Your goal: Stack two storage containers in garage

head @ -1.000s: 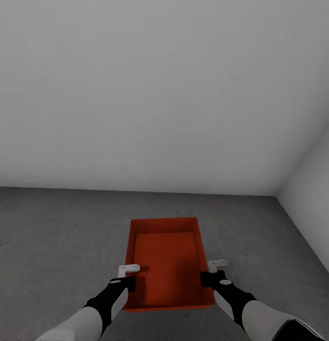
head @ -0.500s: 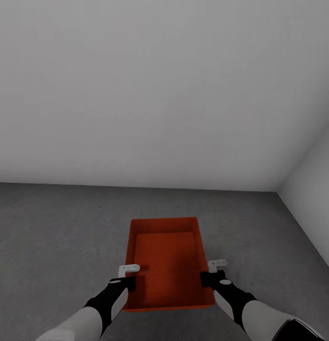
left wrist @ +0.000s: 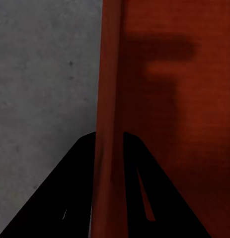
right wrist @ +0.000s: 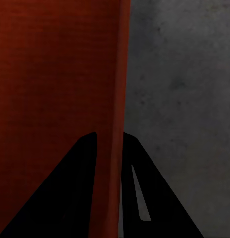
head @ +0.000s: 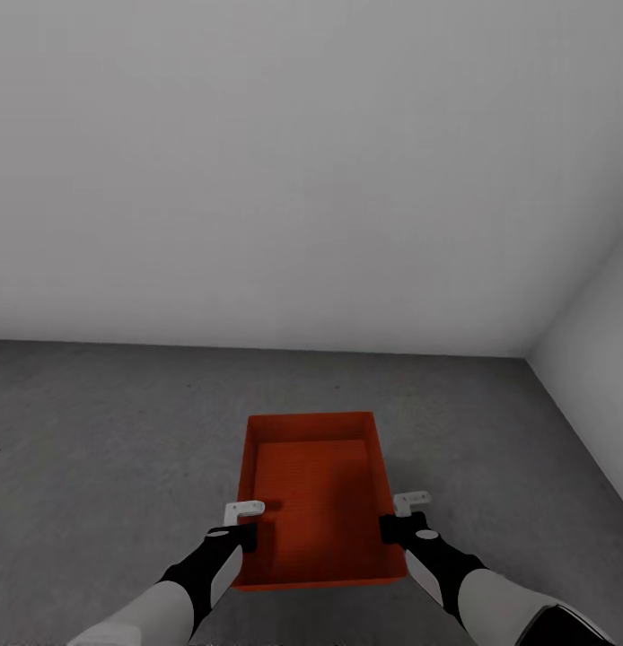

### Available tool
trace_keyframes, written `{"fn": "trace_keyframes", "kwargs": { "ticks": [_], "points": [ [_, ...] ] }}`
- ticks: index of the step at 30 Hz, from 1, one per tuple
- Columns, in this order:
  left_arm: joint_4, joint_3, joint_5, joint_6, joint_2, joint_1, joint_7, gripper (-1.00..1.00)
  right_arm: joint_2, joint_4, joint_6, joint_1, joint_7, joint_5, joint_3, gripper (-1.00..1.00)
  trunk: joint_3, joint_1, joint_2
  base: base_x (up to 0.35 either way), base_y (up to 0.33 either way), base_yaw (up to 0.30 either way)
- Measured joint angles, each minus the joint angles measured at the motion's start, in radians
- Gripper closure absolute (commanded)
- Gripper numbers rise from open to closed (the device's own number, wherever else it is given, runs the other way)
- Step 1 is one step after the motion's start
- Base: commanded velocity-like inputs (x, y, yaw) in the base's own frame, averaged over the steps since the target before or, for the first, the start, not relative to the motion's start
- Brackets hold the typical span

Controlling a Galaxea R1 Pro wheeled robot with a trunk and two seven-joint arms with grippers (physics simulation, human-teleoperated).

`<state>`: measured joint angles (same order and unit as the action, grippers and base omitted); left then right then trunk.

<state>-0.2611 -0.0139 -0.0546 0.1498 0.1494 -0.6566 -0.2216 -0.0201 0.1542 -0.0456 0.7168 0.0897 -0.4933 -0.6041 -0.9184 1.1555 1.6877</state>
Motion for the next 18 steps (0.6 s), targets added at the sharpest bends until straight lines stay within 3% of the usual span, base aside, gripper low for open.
{"fn": "trace_keyframes", "kwargs": {
  "ticks": [18],
  "points": [
    [0.000,-0.003,0.003,0.000,0.000,0.000,0.001,1.00,0.000,0.000,0.000,0.000,0.000,0.000,0.000,1.00,-0.029,0.000,0.000,0.000,0.000,0.000]
  ]
}}
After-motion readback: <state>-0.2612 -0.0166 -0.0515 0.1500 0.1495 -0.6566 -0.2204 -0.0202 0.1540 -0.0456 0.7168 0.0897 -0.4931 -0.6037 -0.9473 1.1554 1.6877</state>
